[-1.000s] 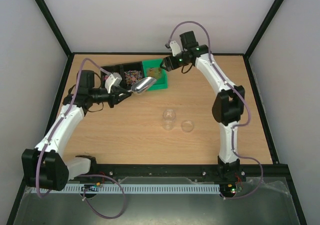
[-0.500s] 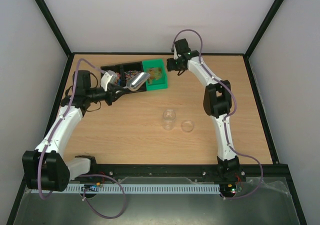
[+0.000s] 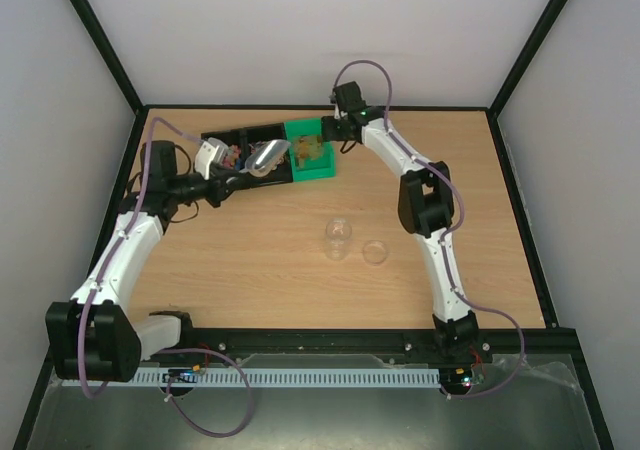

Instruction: Pack the candies

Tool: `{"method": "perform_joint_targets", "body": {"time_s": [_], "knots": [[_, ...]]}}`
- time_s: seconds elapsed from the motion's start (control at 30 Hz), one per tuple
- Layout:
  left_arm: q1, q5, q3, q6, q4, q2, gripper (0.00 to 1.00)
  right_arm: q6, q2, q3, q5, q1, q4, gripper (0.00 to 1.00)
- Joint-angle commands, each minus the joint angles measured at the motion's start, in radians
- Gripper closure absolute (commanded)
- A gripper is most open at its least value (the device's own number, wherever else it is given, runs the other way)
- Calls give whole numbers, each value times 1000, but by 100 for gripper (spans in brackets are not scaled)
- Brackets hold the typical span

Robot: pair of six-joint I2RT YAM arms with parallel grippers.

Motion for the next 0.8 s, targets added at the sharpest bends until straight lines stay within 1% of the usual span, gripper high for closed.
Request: {"method": "perform_joint_targets", "body": {"time_s": [0.0,0.1,0.2,0.33,0.37,0.4,0.5,0.53,0.6,0.63,0.77], "knots": [[26,-30,-4,-56,37,-10,98,8,39,34,89,41,28,38],[34,-72,-2,-95,40,-17,98,15,49,34,142,52,39,42],[40,-127,2,-128,38,-29,98,30,54,31,185,56,39,49],[41,-178,7,-129,25,-43,98,55,41,15,234,56,14,64],[41,-191,8,-128,23,-45,98,59,30,-2,243,56,14,66],[41,-203,8,-125,19,-47,98,64,14,-24,251,56,18,69],[41,-250,4,-126,11,-49,98,80,-60,-121,271,56,54,70],[41,-267,4,-125,7,-48,98,87,-86,-158,272,56,67,73],[41,-303,4,-123,-7,-42,98,100,-136,-236,274,55,95,82],[41,-324,5,-121,-13,-39,98,107,-160,-270,281,55,110,85],[41,-388,2,-90,-42,-39,98,139,-242,-405,303,47,141,86]]}}
